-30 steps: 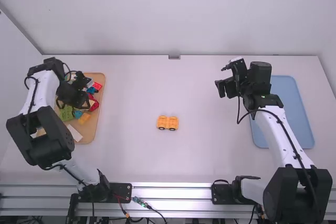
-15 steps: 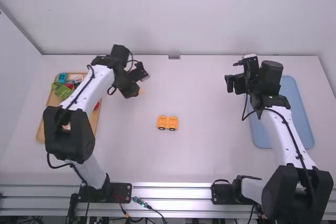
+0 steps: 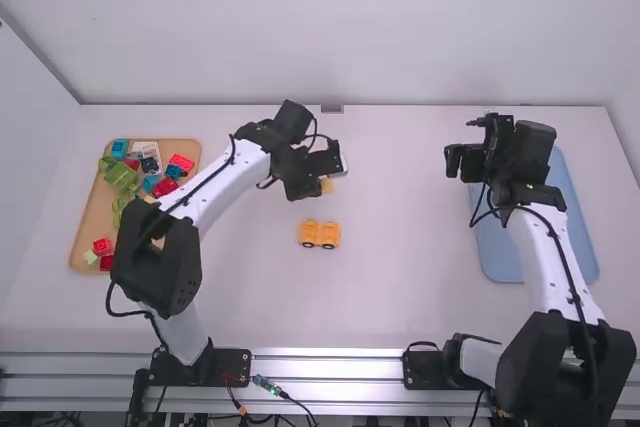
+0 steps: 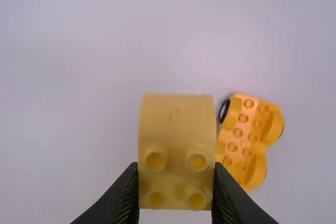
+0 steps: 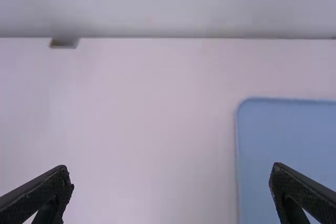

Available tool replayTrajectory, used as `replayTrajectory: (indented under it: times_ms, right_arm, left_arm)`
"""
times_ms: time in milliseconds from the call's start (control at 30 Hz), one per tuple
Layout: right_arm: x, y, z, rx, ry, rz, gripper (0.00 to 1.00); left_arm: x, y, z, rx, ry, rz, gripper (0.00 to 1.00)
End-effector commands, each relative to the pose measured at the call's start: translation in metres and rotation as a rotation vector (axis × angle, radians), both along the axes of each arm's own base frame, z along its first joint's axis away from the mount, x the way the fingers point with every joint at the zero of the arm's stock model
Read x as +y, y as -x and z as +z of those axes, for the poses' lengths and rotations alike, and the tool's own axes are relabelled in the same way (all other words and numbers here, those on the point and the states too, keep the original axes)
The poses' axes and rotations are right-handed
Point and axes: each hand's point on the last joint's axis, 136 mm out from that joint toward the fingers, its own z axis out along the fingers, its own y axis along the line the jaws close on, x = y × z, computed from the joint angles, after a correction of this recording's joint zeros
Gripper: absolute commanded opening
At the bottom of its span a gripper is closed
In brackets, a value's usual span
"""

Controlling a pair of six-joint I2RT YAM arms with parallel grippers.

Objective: Assemble lego blocks to make yellow taxi

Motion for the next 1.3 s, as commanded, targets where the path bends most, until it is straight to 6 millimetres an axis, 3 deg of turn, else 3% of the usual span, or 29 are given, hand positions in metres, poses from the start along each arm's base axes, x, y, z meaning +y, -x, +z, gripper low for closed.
replayTrajectory:
  times_ms: [0, 167, 333, 467, 633, 767, 1067, 1267]
  right_arm:
    - [-0.02, 0.0, 0.013, -0.014, 0.061, -0.077, 0.99]
    - [-0.021, 0.008, 0.002, 0.026, 0.168, 0.004, 0.99]
    - [-0.006, 0.011, -0.013, 0.002, 0.182, 0.139, 0.99]
    - [-0.007, 0.016, -0.019, -0.029, 0.168, 0.17, 0.99]
    - [0.008, 0.036, -0.017, -0.114, 0.162, 0.323, 0.99]
    - [0.007, 0.048, -0.012, -0.166, 0.16, 0.321, 0.99]
    - [0.036, 0.066, -0.004, -0.249, 0.168, 0.44, 0.99]
    - [0.045, 0.066, -0.007, -0.24, 0.185, 0.455, 0.99]
  left_arm:
    - [-0.012, 0.015, -0.034, 0.084, -0.016, -0.062, 0.02]
    - [-0.036, 0.031, -0.053, 0.109, -0.027, -0.179, 0.02]
    - [-0.064, 0.05, -0.053, 0.095, -0.015, -0.287, 0.02]
    - [-0.085, 0.064, -0.056, 0.084, 0.006, -0.336, 0.02]
    - [-0.103, 0.077, -0.078, 0.031, -0.006, -0.348, 0.02]
    - [-0.104, 0.08, -0.087, 0.031, -0.016, -0.331, 0.02]
    - [-0.103, 0.067, -0.115, 0.112, -0.102, -0.253, 0.02]
    - [-0.107, 0.059, -0.113, 0.114, -0.116, -0.251, 0.02]
